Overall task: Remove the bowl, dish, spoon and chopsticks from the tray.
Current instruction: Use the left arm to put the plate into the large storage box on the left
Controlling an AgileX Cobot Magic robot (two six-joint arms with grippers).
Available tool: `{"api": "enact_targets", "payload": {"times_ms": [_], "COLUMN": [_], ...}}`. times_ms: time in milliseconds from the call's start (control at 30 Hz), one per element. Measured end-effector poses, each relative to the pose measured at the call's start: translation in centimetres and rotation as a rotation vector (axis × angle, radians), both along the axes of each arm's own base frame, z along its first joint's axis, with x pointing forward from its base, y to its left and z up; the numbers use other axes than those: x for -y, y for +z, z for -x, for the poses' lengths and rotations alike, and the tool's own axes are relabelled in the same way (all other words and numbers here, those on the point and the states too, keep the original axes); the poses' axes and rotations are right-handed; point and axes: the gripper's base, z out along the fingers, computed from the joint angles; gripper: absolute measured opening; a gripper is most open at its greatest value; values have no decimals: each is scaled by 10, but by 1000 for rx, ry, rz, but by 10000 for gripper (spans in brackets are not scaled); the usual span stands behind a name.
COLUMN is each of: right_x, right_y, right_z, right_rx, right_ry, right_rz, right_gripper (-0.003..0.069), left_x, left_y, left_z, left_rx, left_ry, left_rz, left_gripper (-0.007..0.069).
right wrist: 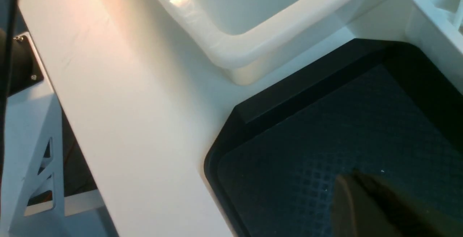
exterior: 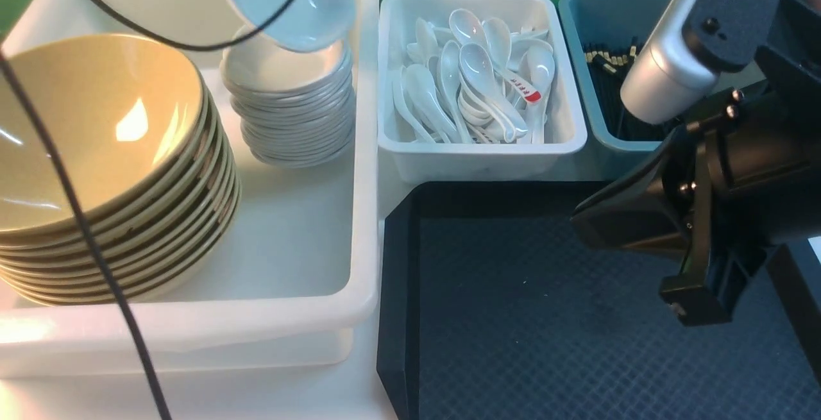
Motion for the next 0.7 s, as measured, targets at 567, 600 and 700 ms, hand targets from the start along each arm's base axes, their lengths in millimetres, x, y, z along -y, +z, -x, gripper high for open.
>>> {"api": "enact_targets", "payload": {"times_ms": [567,600,700], "right_x": [1,1,1], "right_y": [-2,-2,-2], "right_z": [2,2,2], "right_rx": [-23,-20,-18], "right_ry": [17,19,22], "right_rz": [28,29,31], "right_gripper": [45,45,45], "left_x": [-5,-5,-6], "left_y": [-32,-32,-29], "left_z": [-11,-9,-7], "left_rx": [-91,-109,-130], "left_ry": [-11,-15,-23], "left_rz": [-94,-98,-109], "left_gripper": [434,491,556]}}
